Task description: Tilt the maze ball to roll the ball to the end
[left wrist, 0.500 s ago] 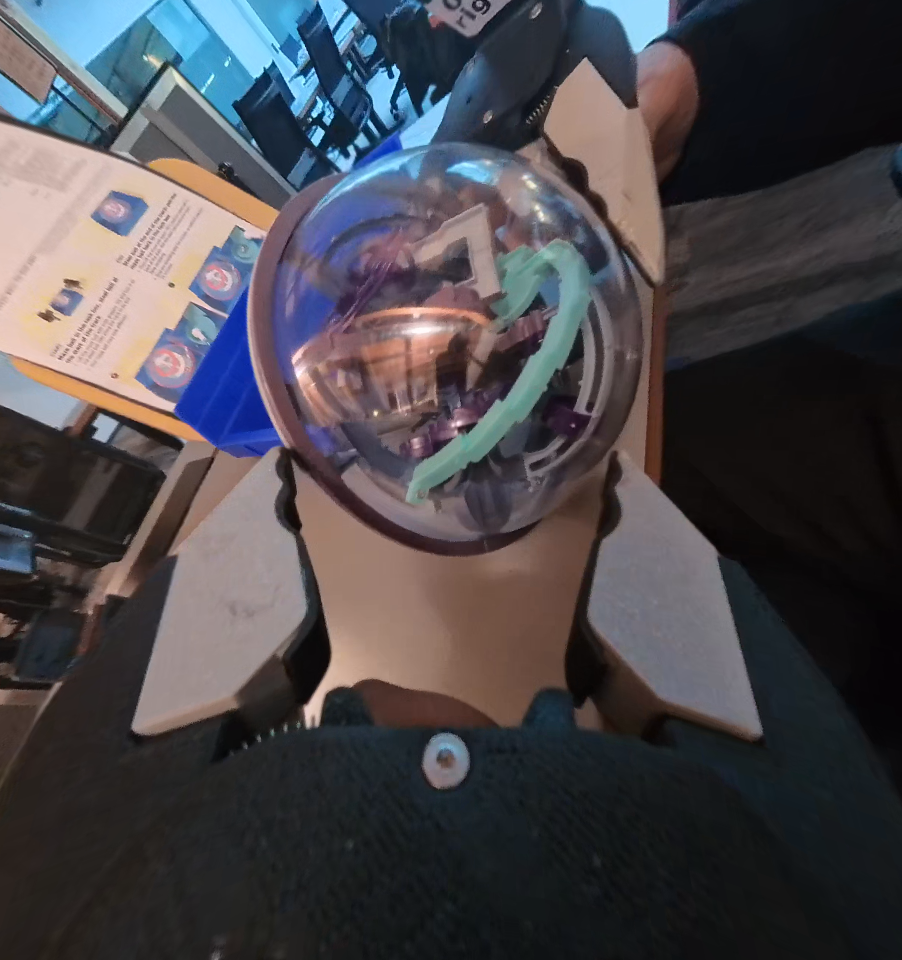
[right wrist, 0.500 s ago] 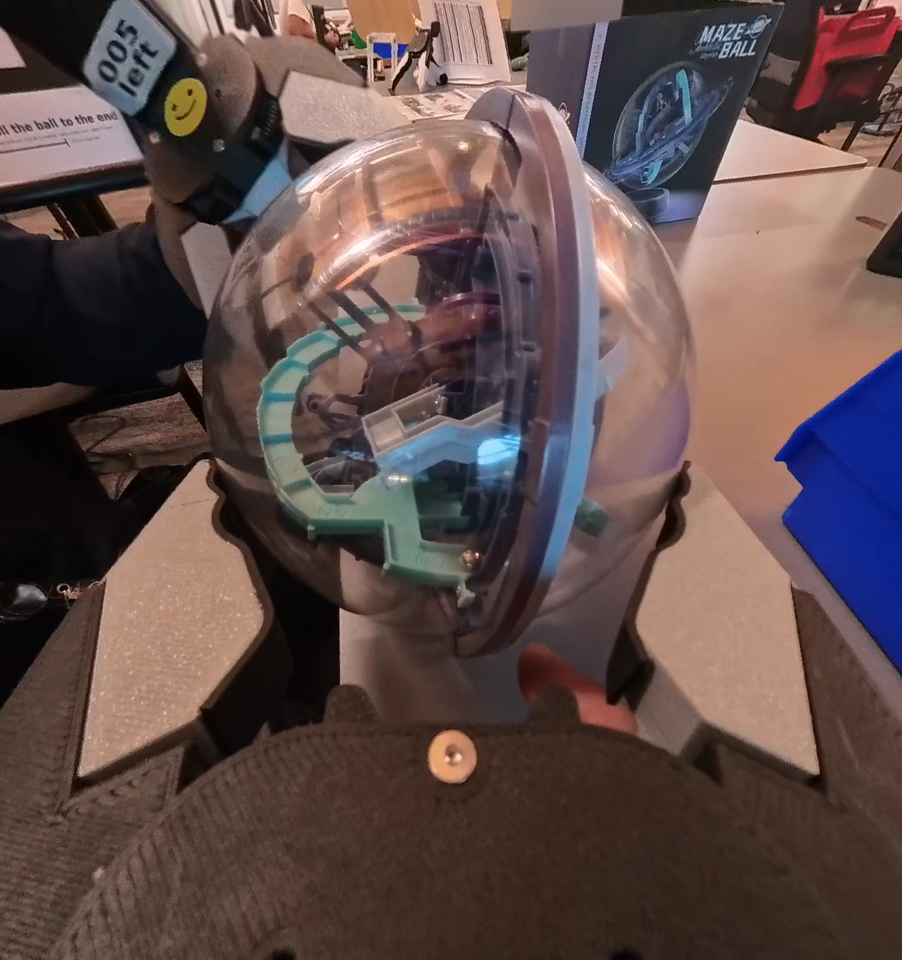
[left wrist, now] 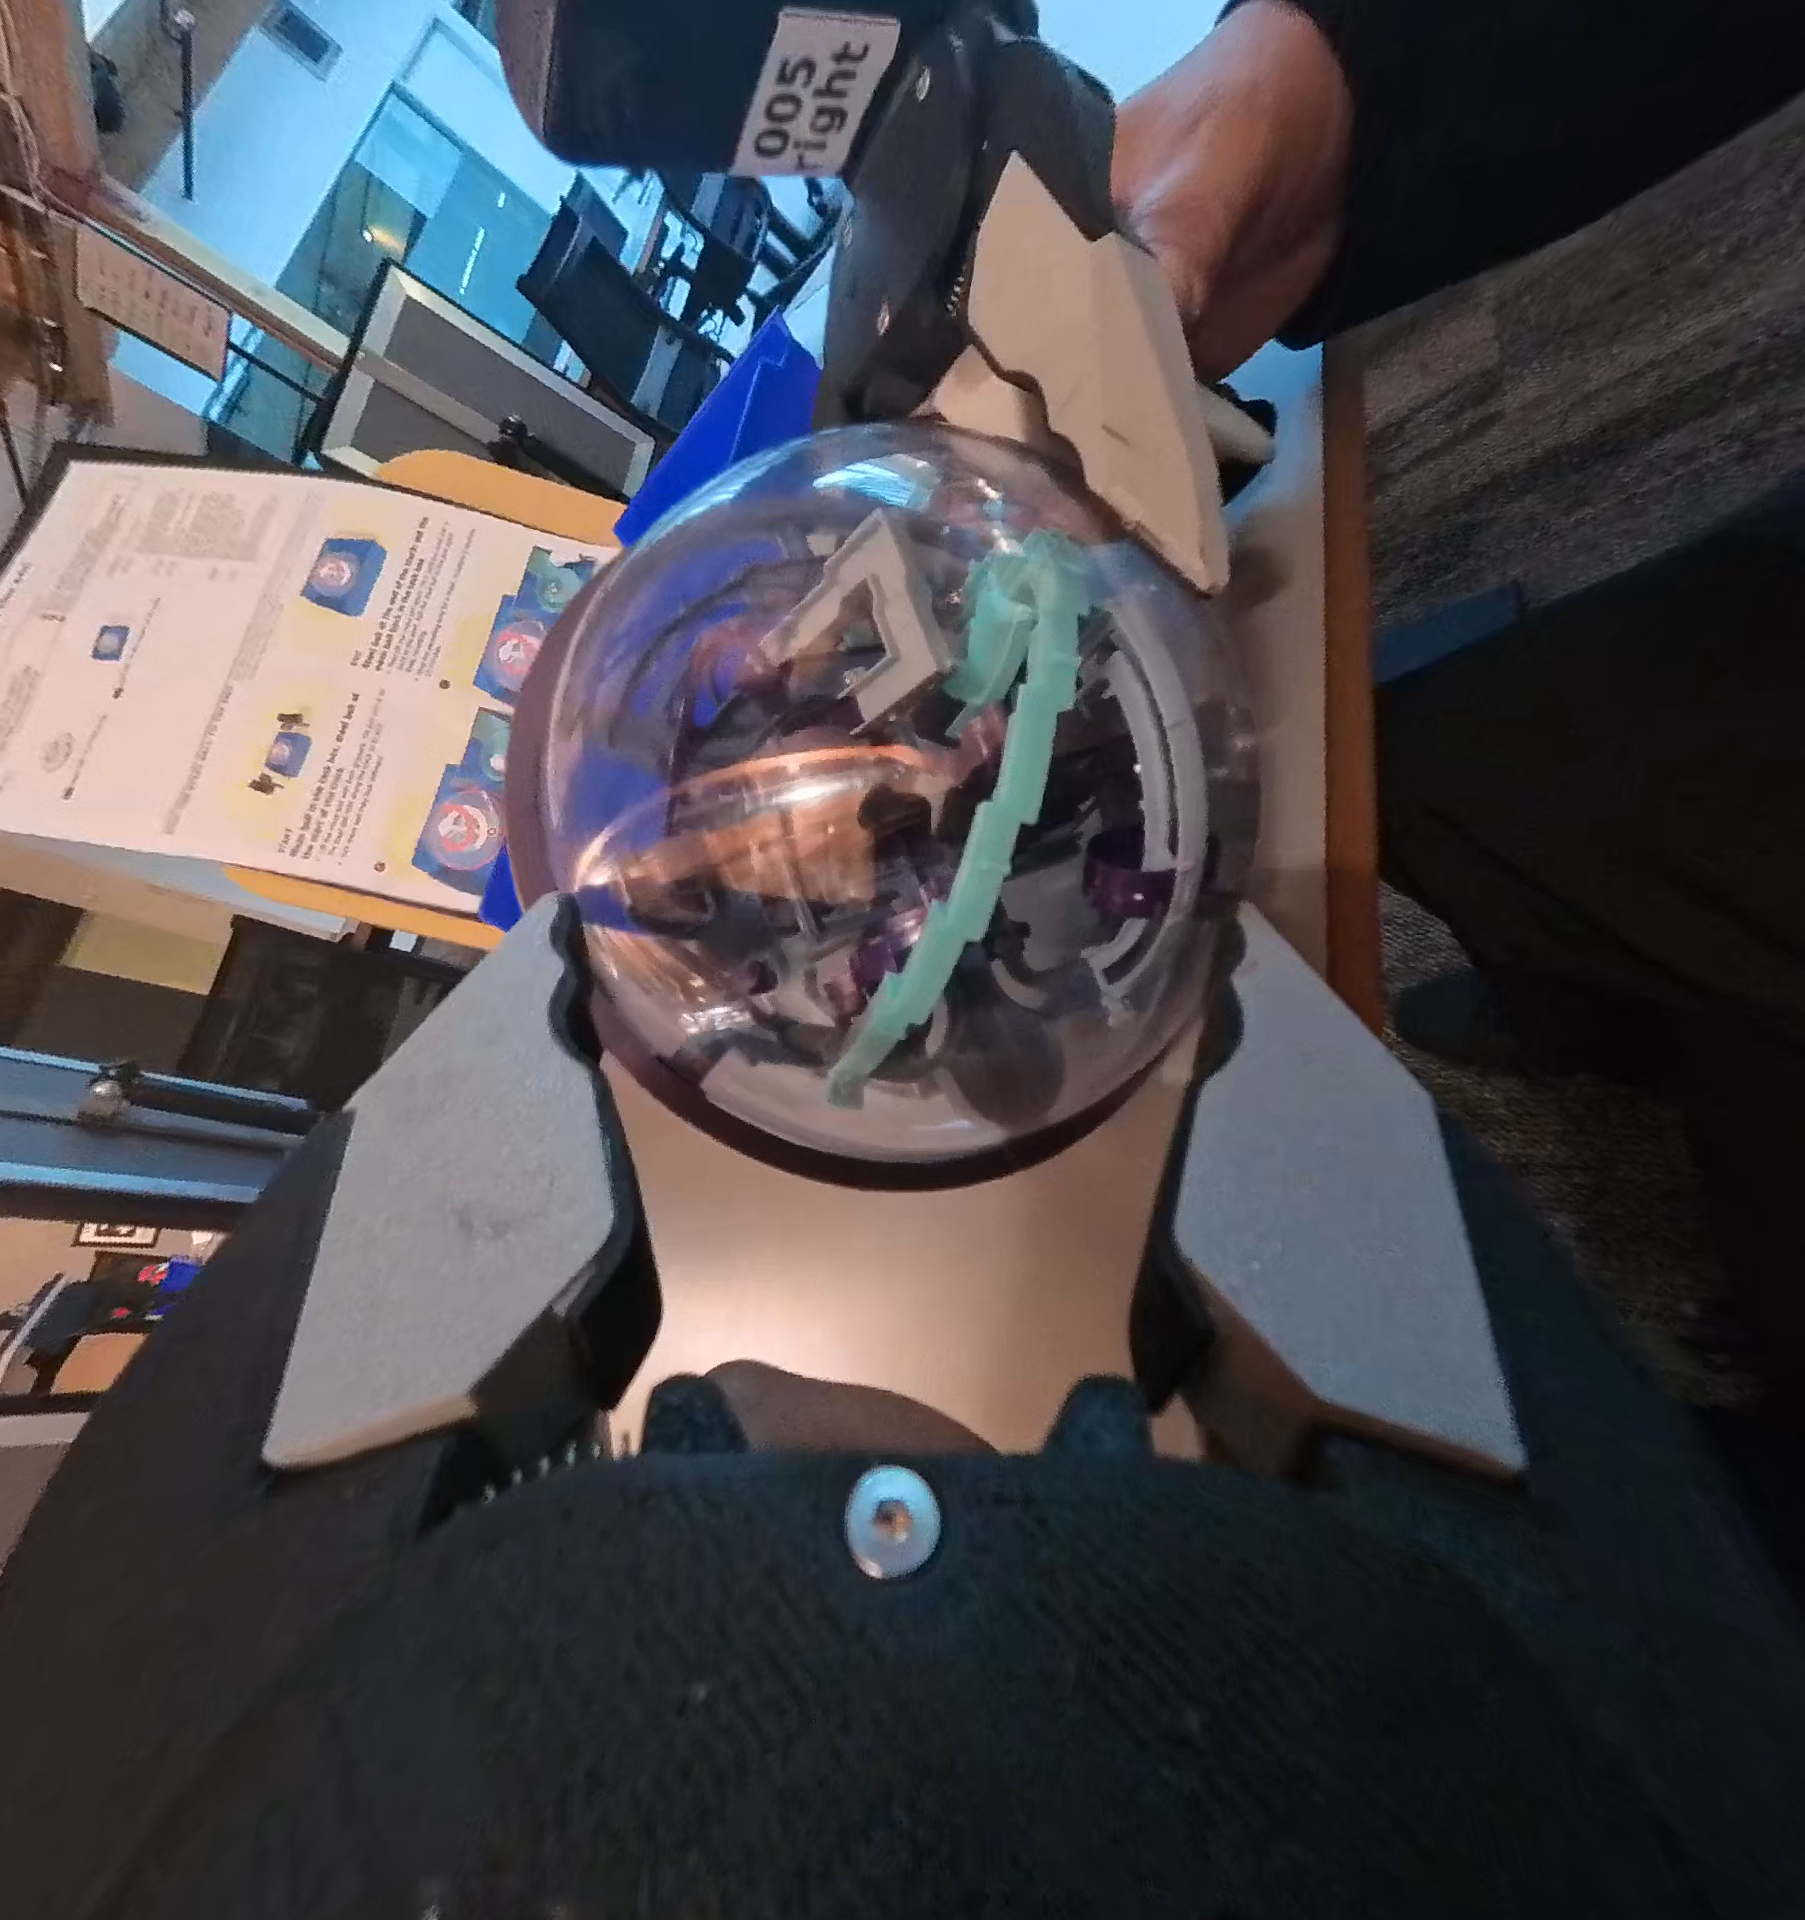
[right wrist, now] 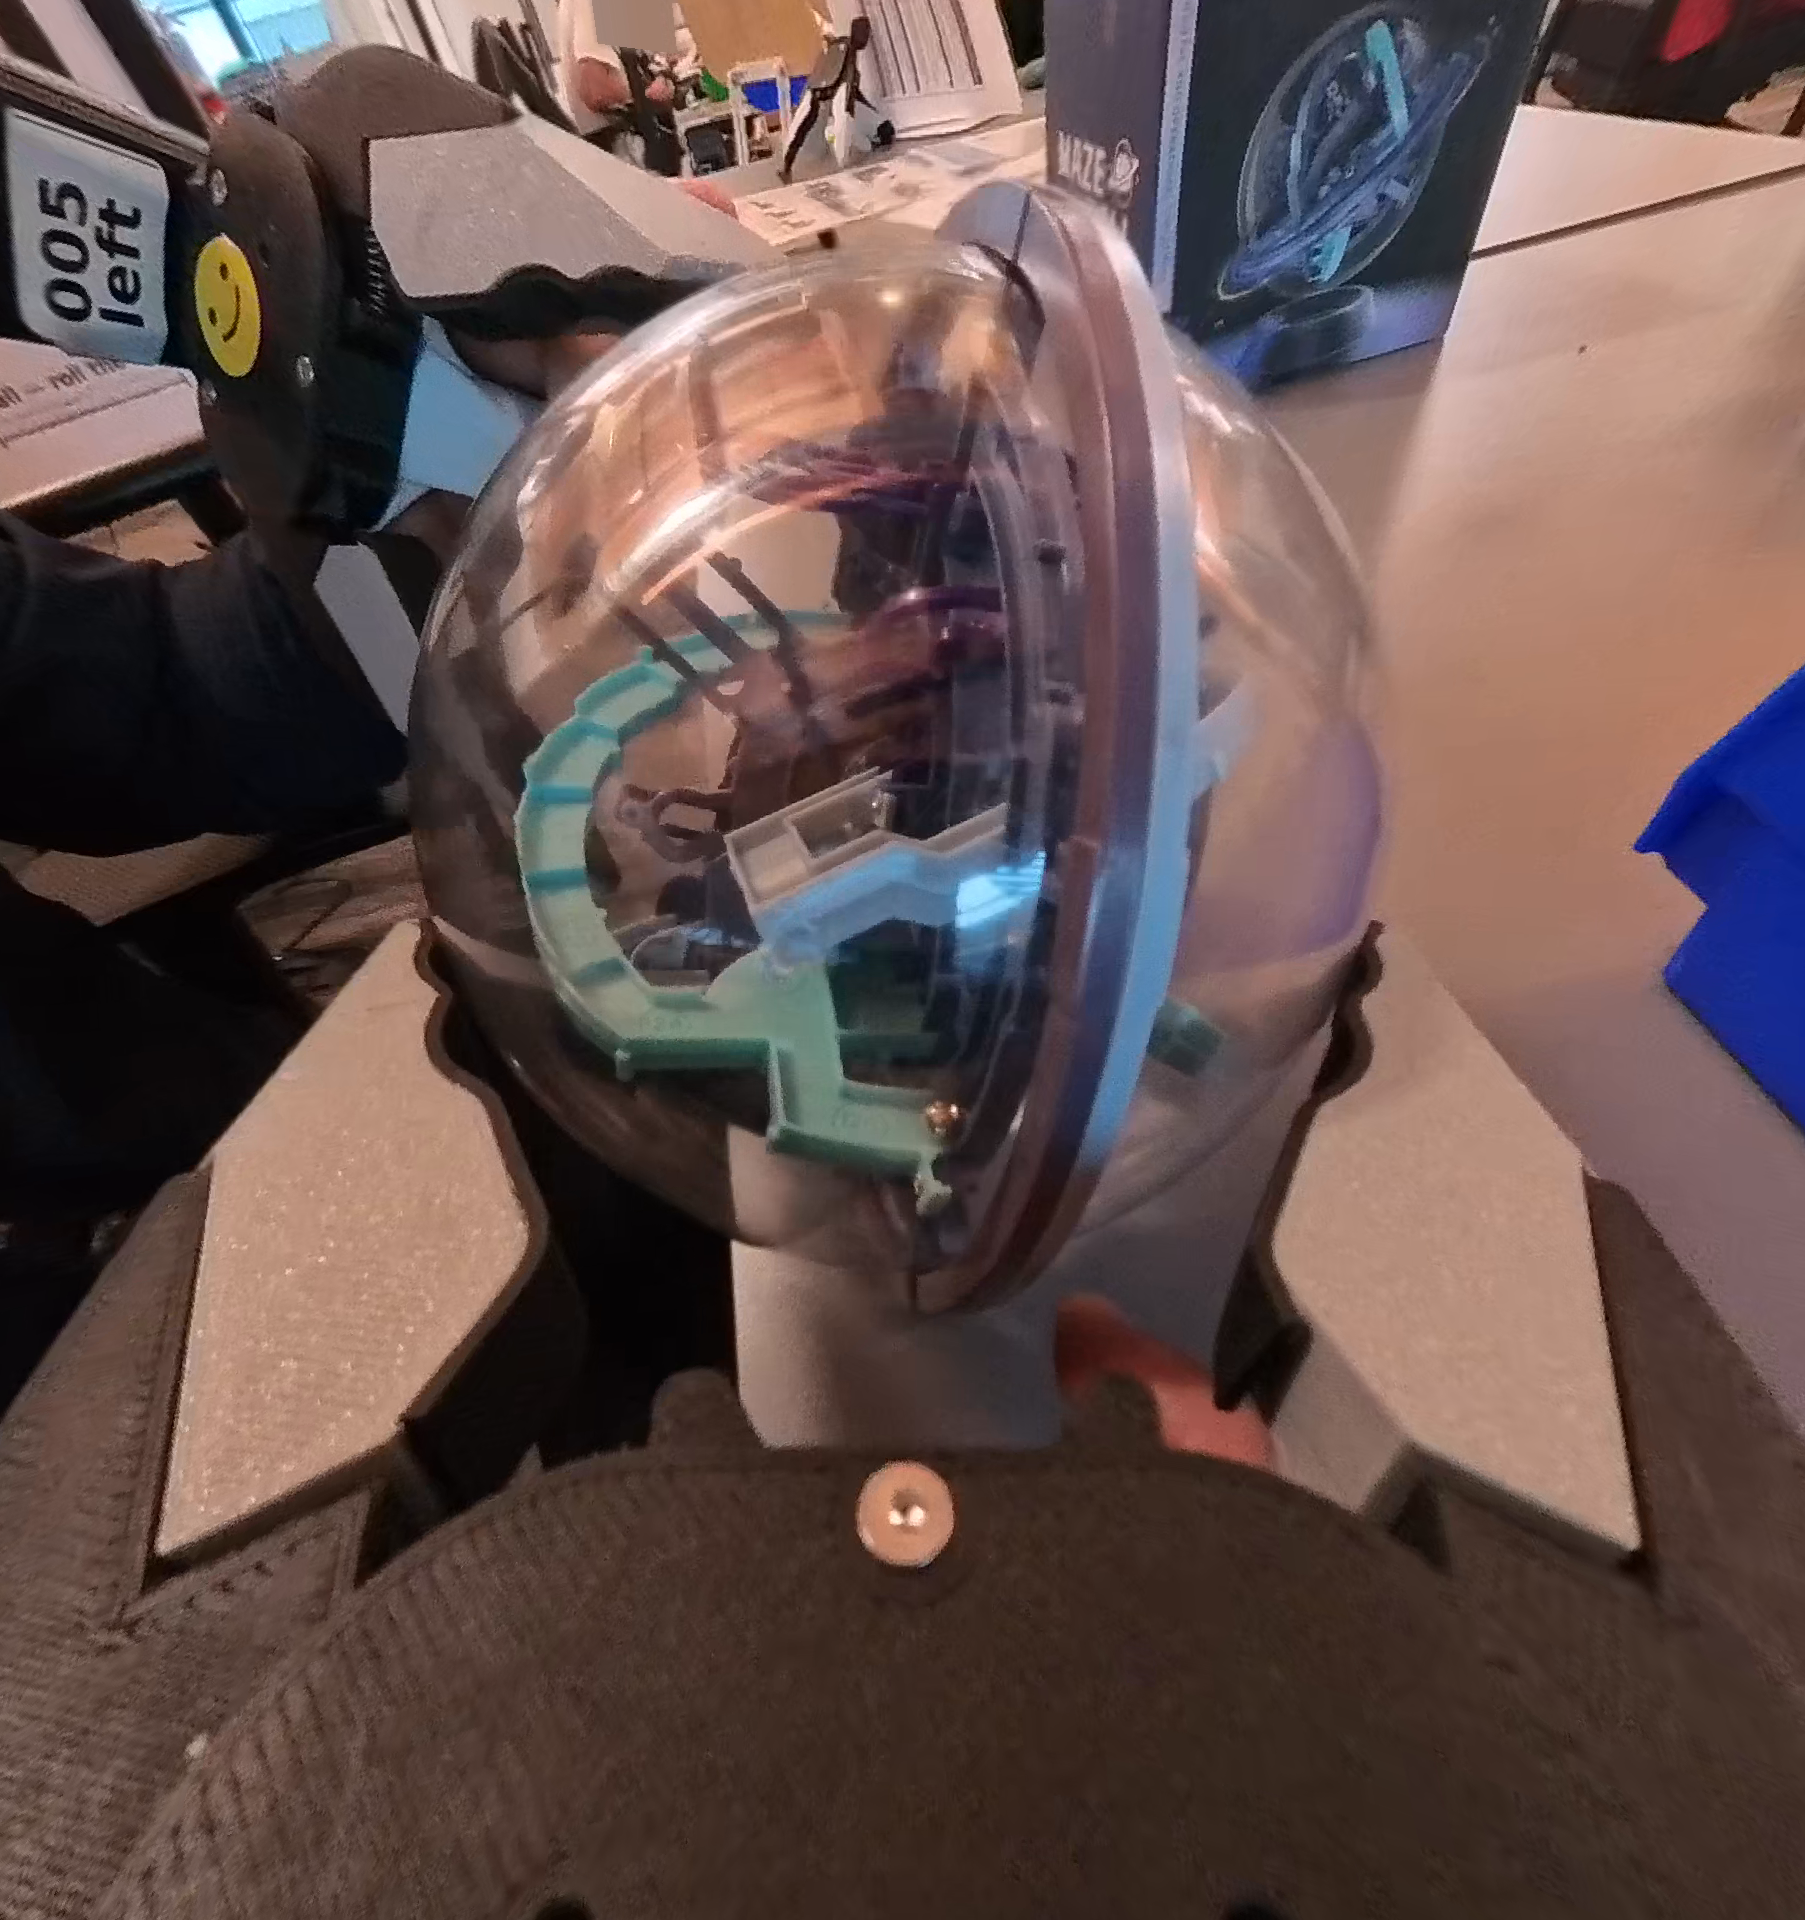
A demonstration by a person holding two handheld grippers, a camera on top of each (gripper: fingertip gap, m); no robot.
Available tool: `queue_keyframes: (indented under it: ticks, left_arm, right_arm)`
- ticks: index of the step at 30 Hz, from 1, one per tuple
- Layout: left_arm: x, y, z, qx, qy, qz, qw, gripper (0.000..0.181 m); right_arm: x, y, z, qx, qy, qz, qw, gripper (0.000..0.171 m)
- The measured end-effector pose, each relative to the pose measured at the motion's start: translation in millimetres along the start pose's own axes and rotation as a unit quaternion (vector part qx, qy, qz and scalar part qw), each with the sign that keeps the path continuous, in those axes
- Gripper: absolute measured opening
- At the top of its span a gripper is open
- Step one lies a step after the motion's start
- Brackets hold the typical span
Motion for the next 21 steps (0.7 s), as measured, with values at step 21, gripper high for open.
queue_keyframes:
  ticks: [21]
  left_arm:
    - [-5, 0, 11, 0.000, 0.013, 0.012, 1.000, 0.111]
  right_arm:
    - [-3, 7, 0, -0.027, 0.008, 0.039, 0.999, 0.147]
Point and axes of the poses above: each gripper's, where its closed fingertips meet, y back along the fingers, z out of its underside, x = y × z across the jaws, the point moved 10 cm from there along y, back along the fingers, and after that the axes turned 5 degrees about x, right-handed, at the moved point
